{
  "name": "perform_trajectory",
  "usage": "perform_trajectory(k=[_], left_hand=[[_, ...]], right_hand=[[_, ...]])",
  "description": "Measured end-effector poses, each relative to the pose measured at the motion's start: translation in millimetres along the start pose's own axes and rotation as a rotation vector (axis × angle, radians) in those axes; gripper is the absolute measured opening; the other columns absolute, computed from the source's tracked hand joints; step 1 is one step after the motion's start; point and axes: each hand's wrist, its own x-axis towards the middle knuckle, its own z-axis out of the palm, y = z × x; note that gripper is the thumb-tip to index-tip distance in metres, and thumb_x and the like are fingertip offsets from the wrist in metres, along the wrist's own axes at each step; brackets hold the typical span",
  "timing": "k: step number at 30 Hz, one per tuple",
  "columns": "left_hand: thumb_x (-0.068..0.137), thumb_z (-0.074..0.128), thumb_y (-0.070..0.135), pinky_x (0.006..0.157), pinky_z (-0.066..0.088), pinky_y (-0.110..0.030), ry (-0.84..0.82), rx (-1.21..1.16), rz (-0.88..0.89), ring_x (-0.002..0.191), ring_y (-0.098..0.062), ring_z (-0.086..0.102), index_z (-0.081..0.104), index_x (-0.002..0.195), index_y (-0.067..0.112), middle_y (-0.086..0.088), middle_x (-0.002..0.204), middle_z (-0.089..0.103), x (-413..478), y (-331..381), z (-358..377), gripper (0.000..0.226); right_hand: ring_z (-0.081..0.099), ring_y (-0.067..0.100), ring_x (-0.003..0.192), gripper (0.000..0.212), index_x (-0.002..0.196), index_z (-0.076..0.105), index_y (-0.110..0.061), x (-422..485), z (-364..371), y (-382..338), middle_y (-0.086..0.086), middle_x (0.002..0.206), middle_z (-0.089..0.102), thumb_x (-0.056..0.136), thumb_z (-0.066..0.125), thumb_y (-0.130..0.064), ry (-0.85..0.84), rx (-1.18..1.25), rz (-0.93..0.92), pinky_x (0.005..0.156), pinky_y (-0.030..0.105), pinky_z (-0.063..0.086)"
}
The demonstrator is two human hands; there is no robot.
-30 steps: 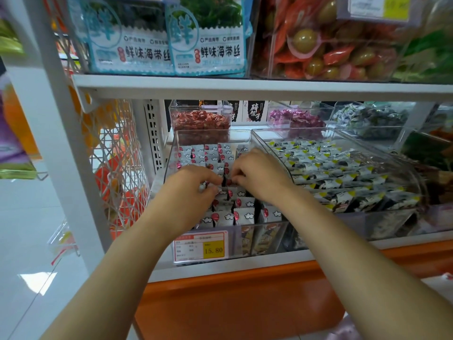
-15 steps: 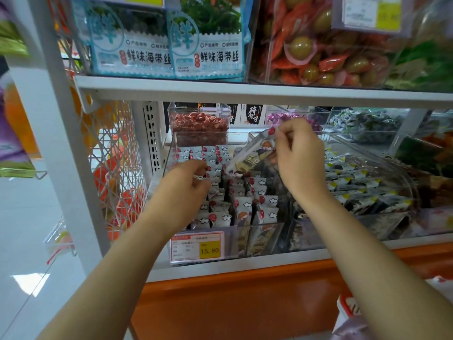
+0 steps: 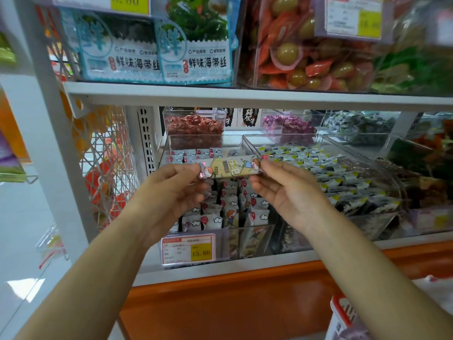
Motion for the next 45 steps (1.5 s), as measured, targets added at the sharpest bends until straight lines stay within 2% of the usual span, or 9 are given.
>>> perform_trajectory(k=[4,8,13,21,27,32,38,42,45], left_hand=[[0.069,0.067,0.016,0.049,0.05,-0.016,0.005,-0.177,-0.063,0.052,-0.009,0.059,0.055,0.076,0.008,-0.002,0.058,0.058,2.0,-1.0,1.8,0.016],[0.066,0.065,0.014,0.046,0.049,-0.014,0.02,-0.34,-0.124,0.049,-0.007,0.056,0.053,0.081,0.008,-0.003,0.061,0.056,4.7,-1.3,1.9,0.02],[0.075,0.061,0.012,0.044,0.047,-0.014,0.025,-0.395,-0.155,0.048,-0.007,0.054,0.056,0.081,0.006,-0.003,0.062,0.054,4.6,-1.4,0.8,0.01],[0.094,0.045,0.003,0.047,0.05,-0.014,0.069,-0.433,-0.157,0.051,-0.008,0.056,0.053,0.083,0.005,-0.005,0.064,0.055,5.1,-1.1,-4.5,0.013],[0.087,0.059,0.015,0.054,0.053,-0.018,0.042,-0.262,-0.084,0.053,-0.009,0.06,0.059,0.079,0.01,-0.002,0.06,0.059,1.8,-0.6,-3.7,0.009],[0.074,0.064,0.01,0.054,0.052,-0.017,-0.021,-0.018,0.069,0.06,-0.01,0.061,0.057,0.081,0.011,-0.004,0.075,0.06,-4.1,-1.3,2.2,0.01],[0.066,0.069,0.007,0.076,0.057,-0.025,-0.097,0.132,0.139,0.088,-0.025,0.069,0.056,0.084,0.011,-0.014,0.1,0.065,-7.0,0.2,5.5,0.023],[0.058,0.07,0.017,0.081,0.054,-0.03,-0.056,0.153,0.169,0.09,-0.027,0.07,0.054,0.084,0.011,-0.015,0.095,0.069,-6.8,0.7,5.7,0.032],[0.056,0.071,0.021,0.082,0.053,-0.032,-0.047,0.234,0.193,0.089,-0.027,0.07,0.056,0.088,0.014,-0.006,0.088,0.071,-8.1,0.1,4.1,0.037]], right_hand=[[0.058,0.006,0.046,0.013,0.062,0.075,-0.013,-1.8,0.7,-1.7,0.0,0.056,0.063,0.069,0.066,-0.019,-0.039,0.052,0.112,0.042,0.016,0.049],[0.055,0.005,0.04,0.015,0.061,0.074,-0.009,-0.1,1.5,-1.0,0.002,0.053,0.058,0.068,0.064,-0.018,-0.072,0.207,0.219,0.037,0.015,0.046],[0.057,0.005,0.041,0.017,0.085,0.062,-0.001,-1.2,3.0,-1.5,0.005,0.055,0.06,0.071,0.058,-0.011,-0.17,0.328,0.241,0.039,0.014,0.047],[0.066,0.013,0.053,0.025,0.093,0.056,0.0,-2.3,-0.7,-3.5,0.014,0.066,0.067,0.068,0.054,0.005,-0.218,0.196,0.129,0.046,0.018,0.053],[0.068,0.019,0.059,0.03,0.117,0.051,0.007,2.4,-3.5,-0.5,0.015,0.067,0.068,0.088,0.048,0.01,-0.144,0.022,0.029,0.052,0.023,0.055],[0.067,0.019,0.061,0.041,0.1,0.058,-0.003,1.0,-1.9,-0.6,0.011,0.077,0.066,0.075,0.064,-0.035,-0.077,-0.189,-0.036,0.047,0.024,0.053],[0.068,0.022,0.072,0.005,0.093,0.058,-0.005,3.2,-6.1,3.5,0.021,0.1,0.063,0.088,0.059,-0.006,-0.042,-0.323,-0.16,0.054,0.022,0.053],[0.066,0.024,0.092,0.021,0.103,0.068,-0.018,2.5,-6.9,4.6,0.015,0.109,0.063,0.089,0.058,-0.006,-0.103,-0.42,-0.203,0.065,0.027,0.057],[0.067,0.019,0.088,0.014,0.095,0.07,-0.024,0.2,-5.7,4.0,0.012,0.105,0.065,0.086,0.064,-0.016,-0.101,-0.497,-0.268,0.062,0.031,0.058]])
